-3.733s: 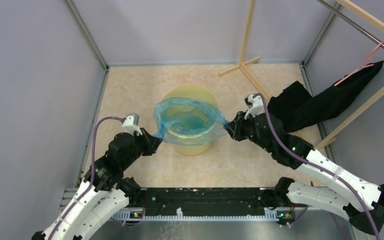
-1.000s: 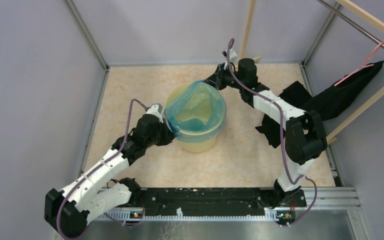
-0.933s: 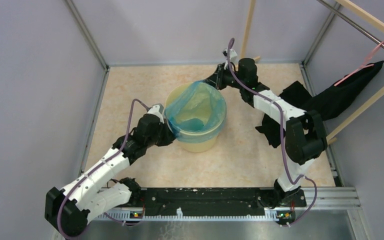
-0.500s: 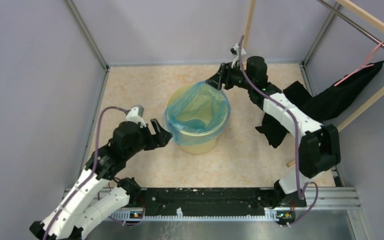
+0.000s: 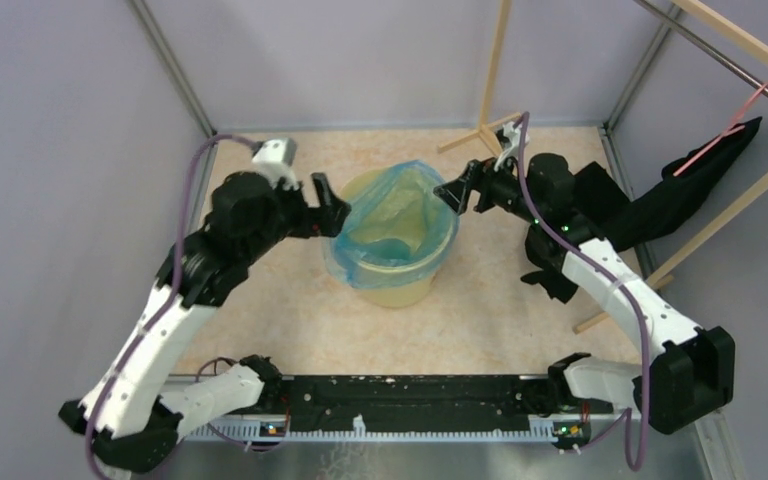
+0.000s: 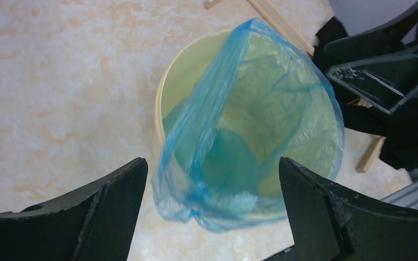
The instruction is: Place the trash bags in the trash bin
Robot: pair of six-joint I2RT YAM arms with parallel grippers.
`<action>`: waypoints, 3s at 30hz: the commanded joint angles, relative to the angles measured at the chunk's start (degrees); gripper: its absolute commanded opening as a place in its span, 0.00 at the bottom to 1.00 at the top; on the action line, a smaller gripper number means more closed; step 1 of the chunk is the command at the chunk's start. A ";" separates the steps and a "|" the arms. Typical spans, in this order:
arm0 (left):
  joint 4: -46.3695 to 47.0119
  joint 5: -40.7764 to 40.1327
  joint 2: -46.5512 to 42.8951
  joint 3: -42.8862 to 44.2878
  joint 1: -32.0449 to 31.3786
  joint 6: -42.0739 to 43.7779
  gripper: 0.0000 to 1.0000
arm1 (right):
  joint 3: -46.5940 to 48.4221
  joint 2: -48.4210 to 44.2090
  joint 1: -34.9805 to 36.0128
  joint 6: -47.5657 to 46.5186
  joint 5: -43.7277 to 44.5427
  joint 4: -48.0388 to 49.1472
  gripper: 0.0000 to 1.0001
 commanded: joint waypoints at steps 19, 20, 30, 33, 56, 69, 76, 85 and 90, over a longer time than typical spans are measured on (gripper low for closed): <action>8.76 22.28 33.75 16.50 7.49 15.08 0.58 | -3.84 0.16 -4.01 -1.31 -4.14 6.09 0.82; 8.77 22.61 33.62 16.17 7.56 14.79 0.55 | -3.91 0.14 -4.04 -1.24 -4.27 6.25 0.82; 9.03 23.33 33.70 14.43 8.70 13.87 0.46 | -4.14 -0.19 -4.13 -0.65 -5.16 7.03 0.82; 9.08 23.81 33.56 14.03 9.07 13.74 0.41 | -4.31 -0.46 -4.13 -0.65 -5.18 7.18 0.82; 10.76 20.22 31.91 13.41 12.32 13.54 0.00 | -4.63 0.28 -4.13 -0.46 -5.44 7.91 0.82; 18.51 21.24 33.82 11.41 19.86 9.27 0.00 | -4.55 1.21 -4.13 -0.14 -5.97 8.57 0.81; 25.43 32.36 36.78 5.71 25.43 4.23 0.00 | -4.54 1.58 -4.13 0.04 -6.40 8.91 0.81; 30.00 39.44 42.49 2.41 26.83 0.95 0.00 | -4.50 2.45 -4.13 0.60 -7.47 9.75 0.73; 26.74 37.85 41.66 0.09 27.47 1.27 0.00 | -4.37 2.29 -4.13 0.43 -7.06 9.24 0.73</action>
